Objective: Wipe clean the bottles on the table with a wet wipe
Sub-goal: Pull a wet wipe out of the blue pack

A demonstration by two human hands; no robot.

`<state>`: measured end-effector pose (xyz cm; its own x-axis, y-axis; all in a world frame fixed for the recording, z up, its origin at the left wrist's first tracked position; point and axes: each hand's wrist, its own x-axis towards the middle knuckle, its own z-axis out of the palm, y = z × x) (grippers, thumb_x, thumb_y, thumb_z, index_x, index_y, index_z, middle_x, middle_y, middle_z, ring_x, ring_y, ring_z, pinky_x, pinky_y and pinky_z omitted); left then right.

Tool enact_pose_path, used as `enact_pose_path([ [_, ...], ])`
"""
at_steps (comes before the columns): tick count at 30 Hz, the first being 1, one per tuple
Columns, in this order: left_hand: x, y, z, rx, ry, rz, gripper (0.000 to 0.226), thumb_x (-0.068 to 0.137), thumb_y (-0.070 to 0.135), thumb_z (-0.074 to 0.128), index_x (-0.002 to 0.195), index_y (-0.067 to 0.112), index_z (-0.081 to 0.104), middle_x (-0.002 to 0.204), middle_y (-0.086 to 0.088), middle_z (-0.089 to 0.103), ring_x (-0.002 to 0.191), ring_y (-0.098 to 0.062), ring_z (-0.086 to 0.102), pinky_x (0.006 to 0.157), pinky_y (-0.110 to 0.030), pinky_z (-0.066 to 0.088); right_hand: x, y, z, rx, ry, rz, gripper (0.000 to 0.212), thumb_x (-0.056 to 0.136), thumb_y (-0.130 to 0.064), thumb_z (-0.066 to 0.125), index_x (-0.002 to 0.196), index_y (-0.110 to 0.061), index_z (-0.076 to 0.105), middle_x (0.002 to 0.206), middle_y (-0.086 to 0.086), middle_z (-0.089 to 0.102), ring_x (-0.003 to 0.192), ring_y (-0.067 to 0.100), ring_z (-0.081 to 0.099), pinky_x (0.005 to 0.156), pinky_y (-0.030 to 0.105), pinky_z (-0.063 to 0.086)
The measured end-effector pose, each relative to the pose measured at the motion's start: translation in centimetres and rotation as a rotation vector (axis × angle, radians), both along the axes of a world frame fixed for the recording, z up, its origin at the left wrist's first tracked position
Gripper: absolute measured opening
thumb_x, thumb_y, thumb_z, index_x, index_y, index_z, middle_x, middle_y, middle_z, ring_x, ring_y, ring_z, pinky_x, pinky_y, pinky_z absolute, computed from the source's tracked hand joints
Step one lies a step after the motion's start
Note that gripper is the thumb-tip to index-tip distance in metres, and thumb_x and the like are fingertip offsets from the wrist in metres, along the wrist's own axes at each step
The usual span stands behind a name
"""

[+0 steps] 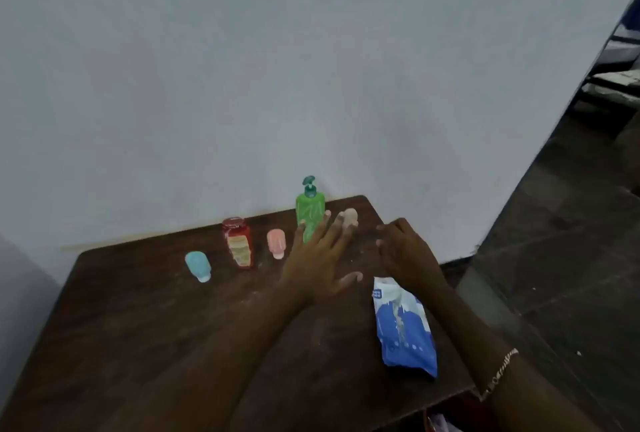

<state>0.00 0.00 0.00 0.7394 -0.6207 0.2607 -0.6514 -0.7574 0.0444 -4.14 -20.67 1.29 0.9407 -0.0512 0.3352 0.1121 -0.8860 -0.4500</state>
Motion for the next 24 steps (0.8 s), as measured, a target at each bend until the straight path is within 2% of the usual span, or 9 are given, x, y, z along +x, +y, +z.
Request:
enact_pose_path([
  [5, -1.4, -2.7, -6.8, 0.032, 0.112, -0.070, 0.090, 0.088, 0.078, 0.031, 0.160, 0.029, 0.008, 0.168, 0.000, 0.008, 0.155, -0.023, 0.001, 0.119, -0.060, 0.016, -2.4, -2.6, -7.6, 0.131, 0.154, -0.204, 0.011, 0.093, -0.011, 0.057, 0.084, -0.009, 0.064, 0.083, 0.006, 0.060, 0.077, 0.024, 0.061, 0.068, 0.030, 0.040],
  [9, -2.5, -4.4, -11.8, 0.049, 0.267, -0.133, 0.092, 0.088, 0.079, 0.034, 0.160, 0.030, 0.006, 0.168, 0.004, 0.003, 0.155, -0.020, -0.002, 0.120, -0.061, 0.012, -4.2, -4.1, -12.0, 0.125, 0.287, -0.218, 0.015, 0.090, -0.009, 0.058, 0.086, -0.005, 0.071, 0.087, 0.010, 0.070, 0.083, 0.024, 0.066, 0.076, 0.030, 0.047],
  [11, -2.5, -5.1, -13.6, 0.048, 0.306, -0.156, 0.093, 0.087, 0.080, 0.035, 0.160, 0.030, 0.007, 0.168, 0.005, 0.003, 0.155, -0.019, -0.002, 0.120, -0.063, 0.010, -4.5, -4.6, -13.6, 0.066, 0.364, -0.154, 0.018, 0.091, -0.013, 0.058, 0.094, -0.011, 0.076, 0.093, 0.005, 0.073, 0.086, 0.020, 0.067, 0.078, 0.025, 0.047],
  [13, -2.2, -5.6, -15.0, 0.018, 0.307, -0.180, 0.093, 0.087, 0.082, 0.033, 0.160, 0.030, 0.008, 0.168, 0.006, 0.004, 0.155, -0.019, -0.002, 0.120, -0.063, 0.008, -4.4, -4.9, -14.7, 0.077, 0.398, -0.110, 0.018, 0.091, -0.018, 0.059, 0.090, -0.024, 0.075, 0.089, -0.003, 0.072, 0.080, 0.010, 0.065, 0.075, 0.021, 0.046],
  [15, -1.6, -6.0, -16.3, 0.001, 0.281, -0.201, 0.093, 0.087, 0.082, 0.031, 0.160, 0.029, 0.009, 0.168, 0.006, 0.006, 0.155, -0.018, -0.001, 0.120, -0.062, 0.007, -3.9, -5.2, -15.7, 0.062, 0.369, -0.065, 0.028, 0.089, -0.016, 0.058, 0.070, -0.037, 0.062, 0.076, -0.009, 0.065, 0.069, 0.005, 0.059, 0.068, 0.020, 0.042],
  [16, -1.5, -6.3, -17.1, 0.002, 0.268, -0.213, 0.092, 0.088, 0.083, 0.030, 0.160, 0.029, 0.010, 0.168, 0.006, 0.007, 0.155, -0.018, -0.001, 0.120, -0.062, 0.007, -3.7, -5.1, -16.2, 0.039, 0.364, -0.051, 0.033, 0.089, -0.014, 0.057, 0.065, -0.037, 0.056, 0.072, -0.009, 0.060, 0.065, 0.003, 0.054, 0.065, 0.019, 0.039],
  [20, -0.9, -6.8, -19.8, -0.033, 0.223, -0.245, 0.088, 0.090, 0.080, 0.029, 0.159, 0.028, 0.016, 0.167, 0.005, 0.014, 0.155, -0.018, 0.004, 0.119, -0.062, 0.014, -2.7, -5.3, -17.9, -0.016, 0.288, -0.026, 0.020, 0.088, -0.013, 0.052, 0.072, -0.017, 0.063, 0.069, -0.008, 0.053, 0.057, 0.002, 0.046, 0.053, 0.012, 0.029],
  [22, -0.7, -6.9, -20.5, -0.051, 0.193, -0.249, 0.087, 0.090, 0.081, 0.028, 0.158, 0.027, 0.019, 0.166, 0.005, 0.017, 0.154, -0.018, 0.008, 0.119, -0.060, 0.018, -2.4, -5.7, -18.8, 0.031, 0.201, -0.016, 0.025, 0.082, -0.019, 0.050, 0.058, -0.019, 0.054, 0.058, -0.007, 0.053, 0.052, 0.005, 0.049, 0.052, 0.023, 0.037],
  [24, -0.6, -7.1, -20.8, -0.059, 0.180, -0.245, 0.088, 0.089, 0.082, 0.028, 0.158, 0.028, 0.019, 0.166, 0.005, 0.018, 0.154, -0.018, 0.011, 0.119, -0.059, 0.020, -2.7, -6.1, -18.9, 0.090, 0.116, -0.018, 0.026, 0.080, -0.017, 0.059, 0.054, -0.018, 0.059, 0.055, -0.008, 0.055, 0.053, 0.004, 0.051, 0.055, 0.030, 0.040],
])
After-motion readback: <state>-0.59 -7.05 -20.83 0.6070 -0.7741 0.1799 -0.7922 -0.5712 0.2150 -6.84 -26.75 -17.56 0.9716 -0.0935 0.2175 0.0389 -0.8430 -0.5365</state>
